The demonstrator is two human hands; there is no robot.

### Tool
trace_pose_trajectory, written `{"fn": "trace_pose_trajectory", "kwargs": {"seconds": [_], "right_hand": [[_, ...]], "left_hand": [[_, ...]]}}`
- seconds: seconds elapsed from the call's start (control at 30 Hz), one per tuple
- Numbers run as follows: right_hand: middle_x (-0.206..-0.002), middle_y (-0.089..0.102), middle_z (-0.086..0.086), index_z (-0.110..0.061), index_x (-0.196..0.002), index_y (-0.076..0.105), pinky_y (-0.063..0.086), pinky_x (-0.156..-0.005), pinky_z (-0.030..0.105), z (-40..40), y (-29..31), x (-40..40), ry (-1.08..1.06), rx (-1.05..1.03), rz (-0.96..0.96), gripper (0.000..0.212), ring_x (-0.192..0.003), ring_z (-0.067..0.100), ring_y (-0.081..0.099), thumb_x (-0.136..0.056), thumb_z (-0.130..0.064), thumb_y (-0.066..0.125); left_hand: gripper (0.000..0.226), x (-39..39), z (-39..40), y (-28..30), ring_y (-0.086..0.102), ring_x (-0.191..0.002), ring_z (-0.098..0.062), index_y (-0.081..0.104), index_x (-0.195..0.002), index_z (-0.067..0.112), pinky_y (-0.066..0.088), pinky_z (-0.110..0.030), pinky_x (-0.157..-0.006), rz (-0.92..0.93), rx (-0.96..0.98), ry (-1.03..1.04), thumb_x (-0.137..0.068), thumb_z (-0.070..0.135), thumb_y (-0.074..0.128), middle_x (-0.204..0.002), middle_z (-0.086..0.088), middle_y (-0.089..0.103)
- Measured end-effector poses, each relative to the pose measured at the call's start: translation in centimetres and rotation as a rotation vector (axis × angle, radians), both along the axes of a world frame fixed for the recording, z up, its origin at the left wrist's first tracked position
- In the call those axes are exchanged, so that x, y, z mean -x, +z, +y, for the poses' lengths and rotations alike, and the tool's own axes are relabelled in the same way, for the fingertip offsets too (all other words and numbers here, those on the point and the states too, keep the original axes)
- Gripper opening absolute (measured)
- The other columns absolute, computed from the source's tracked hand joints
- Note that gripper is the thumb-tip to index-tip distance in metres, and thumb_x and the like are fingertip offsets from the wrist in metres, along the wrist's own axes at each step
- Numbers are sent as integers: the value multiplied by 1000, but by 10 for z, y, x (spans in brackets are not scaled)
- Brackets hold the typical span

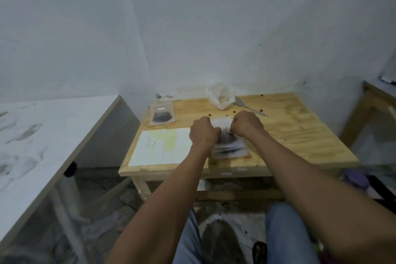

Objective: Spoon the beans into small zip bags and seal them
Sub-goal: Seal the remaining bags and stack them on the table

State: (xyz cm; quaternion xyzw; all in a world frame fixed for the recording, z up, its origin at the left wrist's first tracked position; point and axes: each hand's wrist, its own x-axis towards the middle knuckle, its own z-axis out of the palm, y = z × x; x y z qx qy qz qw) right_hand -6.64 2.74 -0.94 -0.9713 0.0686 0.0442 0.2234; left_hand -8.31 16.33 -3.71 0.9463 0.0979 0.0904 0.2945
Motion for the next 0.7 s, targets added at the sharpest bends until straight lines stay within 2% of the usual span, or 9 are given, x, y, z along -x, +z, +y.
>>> {"fn": "trace_pose_trajectory", "kwargs": {"seconds": [0.13, 0.23, 0.3, 0.37, 0.47, 0.57, 0.63, 0.7], "right_hand": [[-85, 64, 7, -9, -85, 64, 38, -49, 26, 7, 1, 0, -17, 17, -19, 16, -69, 23, 59, -85, -22, 74], [-79, 63, 8, -8, -76, 59, 37, -48, 26, 4, 3, -2, -14, -31, -6, 20, -65, 23, 59, -83, -20, 73], [-81, 70, 10, -7, -80, 65, 46, -52, 28, 1, 7, -3, -22, -104, -2, 17, -69, 24, 68, -83, -22, 71], [-81, 73, 8, -7, -78, 66, 55, -64, 34, 0, 13, -4, -57, -242, -39, 19, -72, 25, 73, -81, -26, 71], [-83, 72, 6, -9, -77, 67, 56, -74, 37, 1, 23, -8, -141, -465, -131, 26, -79, 27, 70, -77, -33, 78], [-91, 71, 5, -9, -93, 73, 56, -77, 38, 4, 31, -11, -185, -807, -136, 23, -87, 25, 67, -78, -24, 81], [-94, 71, 4, -11, -95, 72, 57, -69, 32, 10, 38, -9, -110, -1003, -95, 14, -86, 21, 66, -83, -11, 79], [-93, 71, 7, -12, -93, 70, 58, -64, 27, 19, 42, -11, -39, -1111, -124, 17, -84, 21, 68, -84, 2, 75]], "left_hand": [[16, -2, -4, -1, 64, -82, -26, 66, -87, 8, 43, -31, -64, -57, 117, 6, -85, 21, 75, -87, -5, 65], [14, -8, -2, 1, 65, -78, -23, 66, -75, 13, 46, -29, -66, -89, 383, 10, -84, 9, 77, -78, -4, 66], [17, -8, 0, 6, 66, -73, -22, 68, -73, 14, 51, -30, -66, -102, 581, 35, -84, 4, 76, -75, -6, 69], [14, -9, 1, 12, 67, -72, -20, 72, -76, 10, 57, -31, -68, -134, 729, 34, -84, 0, 75, -78, -6, 70], [10, -11, 5, 23, 64, -66, -18, 73, -81, 7, 55, -29, -63, -208, 910, 21, -85, -2, 75, -77, -7, 71], [6, -13, 14, 31, 60, -55, -17, 72, -88, 1, 51, -31, -58, -276, 1042, -7, -85, -4, 73, -74, -10, 69], [9, -13, 22, 37, 62, -58, -16, 71, -91, 1, 51, -30, -59, -320, 1073, -37, -84, -4, 74, -75, -10, 70], [14, -11, 31, 43, 65, -65, -13, 69, -98, 6, 52, -27, -62, -362, 1077, -57, -86, 5, 77, -81, -7, 71]]}}
